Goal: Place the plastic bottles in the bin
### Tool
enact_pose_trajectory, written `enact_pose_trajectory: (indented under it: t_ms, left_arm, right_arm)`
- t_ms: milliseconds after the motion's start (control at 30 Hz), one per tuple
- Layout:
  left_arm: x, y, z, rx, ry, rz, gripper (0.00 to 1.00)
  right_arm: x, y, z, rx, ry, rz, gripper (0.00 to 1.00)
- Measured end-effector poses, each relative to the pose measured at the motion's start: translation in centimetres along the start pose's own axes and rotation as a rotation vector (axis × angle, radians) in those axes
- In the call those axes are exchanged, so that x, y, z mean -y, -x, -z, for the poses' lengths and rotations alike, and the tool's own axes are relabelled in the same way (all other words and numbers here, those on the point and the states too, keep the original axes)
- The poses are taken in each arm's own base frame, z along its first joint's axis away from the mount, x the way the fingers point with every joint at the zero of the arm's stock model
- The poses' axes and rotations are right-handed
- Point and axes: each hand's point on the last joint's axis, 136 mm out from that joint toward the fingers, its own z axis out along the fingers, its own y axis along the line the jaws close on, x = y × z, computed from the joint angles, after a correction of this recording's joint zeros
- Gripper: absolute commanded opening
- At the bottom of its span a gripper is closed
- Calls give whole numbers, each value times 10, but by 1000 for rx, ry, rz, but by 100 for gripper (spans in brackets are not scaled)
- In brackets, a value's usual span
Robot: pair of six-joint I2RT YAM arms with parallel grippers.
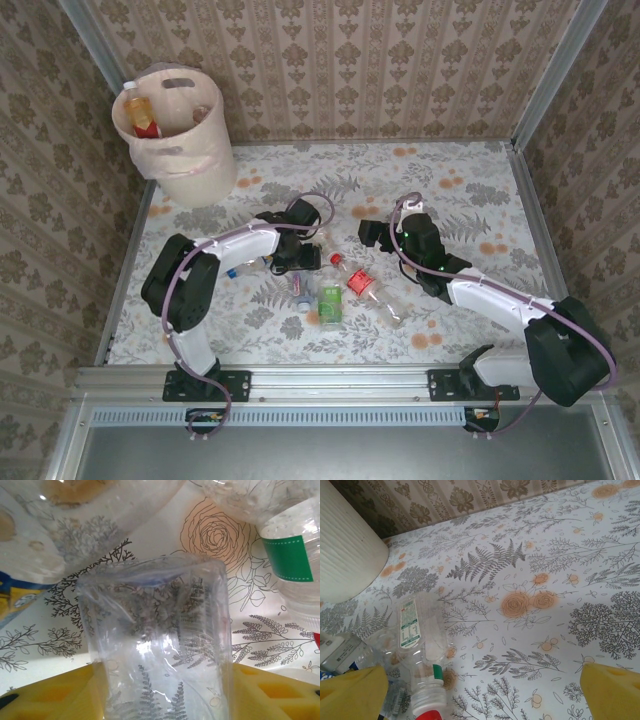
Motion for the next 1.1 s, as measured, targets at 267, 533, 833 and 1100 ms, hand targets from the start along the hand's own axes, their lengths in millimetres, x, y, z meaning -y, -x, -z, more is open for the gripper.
enact_pose_trajectory:
  t_ms: [267,533,833,1100]
  left_arm:
    - [21,12,46,136,-67,-51,56]
    - [24,41,115,381,-108,-76,54]
    - [-3,99,199,760,-50,-44,53]
    - [-54,162,283,1063,33,60,53]
  right_arm:
    - [0,-1,-1,-2,-1,-3,100]
    - [1,-2,-1,-5,-3,-3,100]
    - [-1,2,-1,8,6,-5,100]
    - [-8,10,-3,28,24,-9,100]
